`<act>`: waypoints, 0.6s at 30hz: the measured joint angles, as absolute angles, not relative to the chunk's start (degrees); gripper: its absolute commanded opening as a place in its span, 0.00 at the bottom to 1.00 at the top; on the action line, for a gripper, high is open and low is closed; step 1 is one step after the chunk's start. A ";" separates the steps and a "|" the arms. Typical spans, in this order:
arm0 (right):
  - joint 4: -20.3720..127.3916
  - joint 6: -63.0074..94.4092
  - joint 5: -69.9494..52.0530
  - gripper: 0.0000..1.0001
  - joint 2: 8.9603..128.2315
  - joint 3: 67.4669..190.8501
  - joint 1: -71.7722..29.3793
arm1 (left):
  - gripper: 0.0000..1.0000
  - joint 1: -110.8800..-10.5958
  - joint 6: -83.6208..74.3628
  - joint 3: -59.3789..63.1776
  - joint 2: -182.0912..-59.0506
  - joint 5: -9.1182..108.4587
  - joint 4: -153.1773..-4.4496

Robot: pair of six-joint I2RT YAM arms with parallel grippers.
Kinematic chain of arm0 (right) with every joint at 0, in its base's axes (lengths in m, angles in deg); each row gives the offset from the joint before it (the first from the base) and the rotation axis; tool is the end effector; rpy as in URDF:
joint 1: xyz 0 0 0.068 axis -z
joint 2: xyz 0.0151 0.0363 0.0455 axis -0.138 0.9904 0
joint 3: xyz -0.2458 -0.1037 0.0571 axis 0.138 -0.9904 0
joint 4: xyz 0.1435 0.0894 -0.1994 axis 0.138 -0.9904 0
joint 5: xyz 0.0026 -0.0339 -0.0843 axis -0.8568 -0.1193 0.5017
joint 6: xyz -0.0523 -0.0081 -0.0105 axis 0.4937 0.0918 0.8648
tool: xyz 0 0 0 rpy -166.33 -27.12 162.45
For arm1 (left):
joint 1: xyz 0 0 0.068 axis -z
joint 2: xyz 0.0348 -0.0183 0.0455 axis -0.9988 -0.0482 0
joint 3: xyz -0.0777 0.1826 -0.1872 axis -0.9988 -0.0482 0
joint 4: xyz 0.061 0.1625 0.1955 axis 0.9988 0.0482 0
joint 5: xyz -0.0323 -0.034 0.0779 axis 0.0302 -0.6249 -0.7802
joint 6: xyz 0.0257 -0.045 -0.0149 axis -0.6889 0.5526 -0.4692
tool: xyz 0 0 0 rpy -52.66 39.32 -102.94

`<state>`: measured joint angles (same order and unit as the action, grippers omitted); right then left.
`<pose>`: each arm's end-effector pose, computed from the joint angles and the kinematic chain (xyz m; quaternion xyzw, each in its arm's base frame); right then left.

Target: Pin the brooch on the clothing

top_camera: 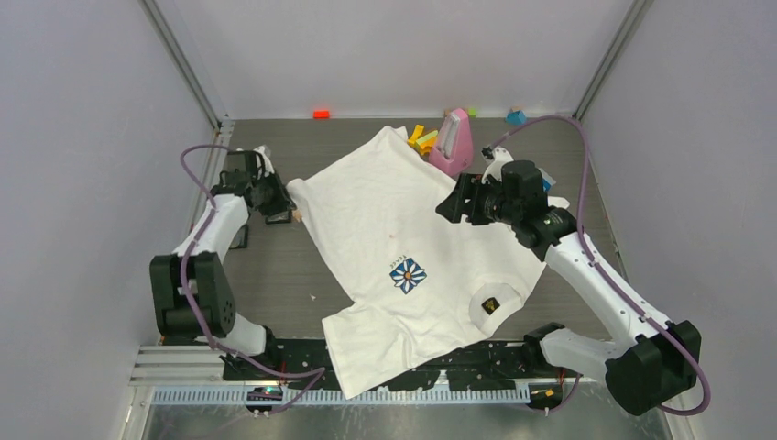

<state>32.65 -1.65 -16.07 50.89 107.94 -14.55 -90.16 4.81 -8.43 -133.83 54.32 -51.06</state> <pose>0.2243 0.1026 0.3158 -0.0512 0.8615 0.2975 0.4084 0.3257 0.0086 0.2342 -0.1597 0.9279 -0.1554 0.2989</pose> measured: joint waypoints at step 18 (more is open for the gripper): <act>53.92 -22.21 -33.16 0.67 40.18 91.19 -18.00 | 0.00 -70.62 20.19 -25.54 -111.38 85.05 -77.53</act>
